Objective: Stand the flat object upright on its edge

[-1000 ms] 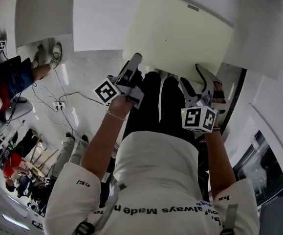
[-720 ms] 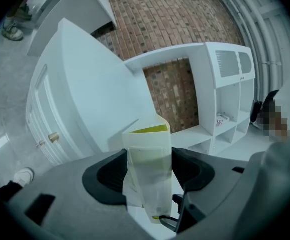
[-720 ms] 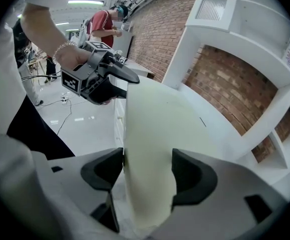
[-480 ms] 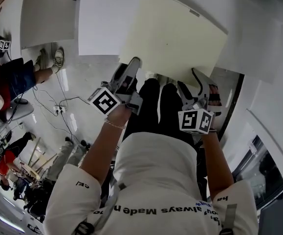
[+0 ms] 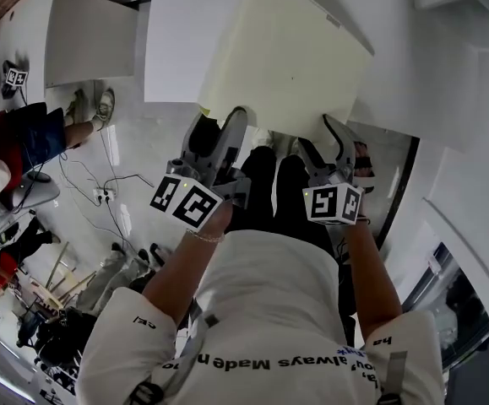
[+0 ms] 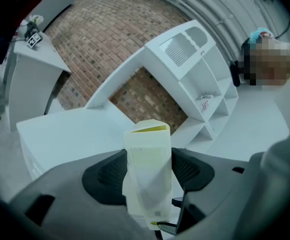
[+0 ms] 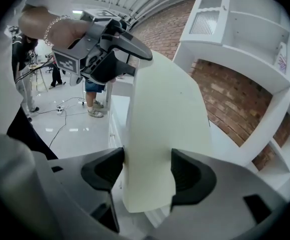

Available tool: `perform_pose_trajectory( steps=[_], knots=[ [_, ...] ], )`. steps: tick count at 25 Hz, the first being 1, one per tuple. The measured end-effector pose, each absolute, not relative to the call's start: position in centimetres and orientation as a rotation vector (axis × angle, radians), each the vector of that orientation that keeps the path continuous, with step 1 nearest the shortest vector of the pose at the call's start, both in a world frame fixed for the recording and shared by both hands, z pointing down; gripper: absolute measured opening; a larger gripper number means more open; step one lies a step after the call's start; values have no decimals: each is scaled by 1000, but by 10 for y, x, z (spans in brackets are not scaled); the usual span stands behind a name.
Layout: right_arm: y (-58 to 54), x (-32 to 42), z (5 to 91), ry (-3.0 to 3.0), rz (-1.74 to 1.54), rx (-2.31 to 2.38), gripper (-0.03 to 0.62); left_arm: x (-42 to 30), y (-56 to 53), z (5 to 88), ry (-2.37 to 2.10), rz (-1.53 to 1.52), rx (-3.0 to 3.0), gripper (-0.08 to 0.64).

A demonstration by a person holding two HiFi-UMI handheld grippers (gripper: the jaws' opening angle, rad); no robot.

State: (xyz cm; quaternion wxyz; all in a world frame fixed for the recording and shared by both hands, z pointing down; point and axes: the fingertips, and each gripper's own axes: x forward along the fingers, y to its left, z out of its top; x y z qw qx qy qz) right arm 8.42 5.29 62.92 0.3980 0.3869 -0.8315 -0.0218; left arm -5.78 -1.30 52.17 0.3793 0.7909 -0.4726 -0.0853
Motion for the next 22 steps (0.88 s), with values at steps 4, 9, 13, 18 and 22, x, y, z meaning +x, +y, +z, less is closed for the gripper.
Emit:
perform_pose_trajectory(
  steps=[4, 9, 13, 18, 22],
  knots=[
    [45, 82, 624, -2140, -28, 1003, 279, -43, -9, 489, -1279, -155, 2158, 277],
    [39, 76, 623, -2165, -8, 987, 278, -23, -4, 459, -1320, -74, 2338, 272],
    [38, 78, 623, -2180, 32, 998, 278, -7, 2, 447, -1299, -48, 2418, 272],
    [34, 84, 623, -2193, 96, 1012, 278, 11, 10, 438, -1236, -37, 2492, 268],
    [36, 89, 624, -2224, 157, 994, 279, 26, 14, 434, -1178, -18, 2544, 267]
  ],
)
